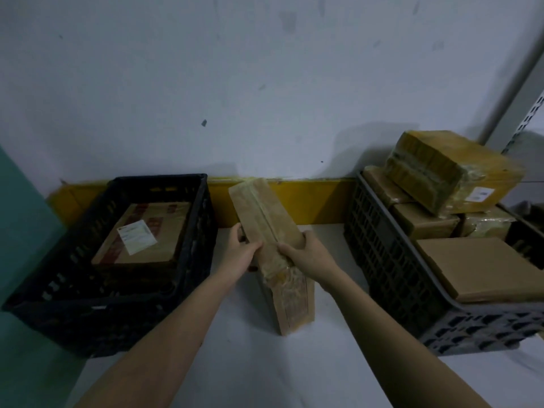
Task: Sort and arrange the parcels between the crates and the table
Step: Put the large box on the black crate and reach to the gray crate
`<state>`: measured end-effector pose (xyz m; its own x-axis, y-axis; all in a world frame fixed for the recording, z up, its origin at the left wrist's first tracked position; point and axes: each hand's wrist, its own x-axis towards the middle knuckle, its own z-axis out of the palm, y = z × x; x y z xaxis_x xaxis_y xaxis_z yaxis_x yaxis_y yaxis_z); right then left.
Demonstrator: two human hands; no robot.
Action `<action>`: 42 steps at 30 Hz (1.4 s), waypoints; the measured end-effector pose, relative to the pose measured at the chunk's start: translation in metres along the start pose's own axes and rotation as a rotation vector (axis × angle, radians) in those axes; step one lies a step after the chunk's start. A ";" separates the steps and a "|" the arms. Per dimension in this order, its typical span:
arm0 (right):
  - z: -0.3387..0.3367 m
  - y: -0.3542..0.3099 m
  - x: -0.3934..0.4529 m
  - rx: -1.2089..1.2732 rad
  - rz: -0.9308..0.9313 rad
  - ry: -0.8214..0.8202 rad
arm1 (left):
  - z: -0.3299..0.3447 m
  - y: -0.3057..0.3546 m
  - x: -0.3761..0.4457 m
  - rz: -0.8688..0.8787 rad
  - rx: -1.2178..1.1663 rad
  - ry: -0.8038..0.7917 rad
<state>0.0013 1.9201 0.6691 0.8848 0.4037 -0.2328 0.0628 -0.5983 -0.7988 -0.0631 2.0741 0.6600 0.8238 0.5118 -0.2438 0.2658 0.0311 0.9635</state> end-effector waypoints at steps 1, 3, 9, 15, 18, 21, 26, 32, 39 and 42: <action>0.003 0.000 -0.001 0.034 -0.017 0.000 | -0.001 0.000 0.002 -0.004 0.014 0.006; 0.012 -0.001 -0.006 0.036 -0.057 0.031 | -0.003 0.000 0.003 -0.032 0.042 0.032; 0.047 -0.003 -0.022 -0.099 -0.198 0.179 | -0.009 0.010 0.005 -0.135 0.219 0.135; 0.077 -0.012 -0.037 -0.154 -0.280 0.135 | -0.008 0.013 0.004 -0.251 0.326 0.177; 0.073 -0.014 -0.042 -0.138 -0.314 0.003 | -0.013 0.007 0.003 -0.237 0.299 0.218; 0.057 -0.013 -0.042 0.054 -0.317 -0.191 | -0.023 0.005 0.001 -0.204 0.254 0.218; 0.022 -0.012 -0.036 0.149 -0.144 -0.196 | -0.044 0.005 -0.004 -0.093 0.164 0.157; -0.013 0.017 -0.006 0.192 0.018 0.076 | -0.074 0.040 -0.008 0.171 0.047 0.075; -0.037 0.034 0.013 0.577 0.079 0.039 | -0.118 0.075 -0.015 0.301 -0.148 -0.072; -0.044 0.034 0.008 0.806 -0.013 -0.085 | -0.122 0.082 -0.015 0.326 -0.181 -0.083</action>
<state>0.0305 1.8728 0.6648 0.8462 0.4777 -0.2360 -0.3076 0.0762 -0.9485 -0.1145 2.1738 0.7561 0.8900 0.4493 0.0775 -0.1035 0.0335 0.9941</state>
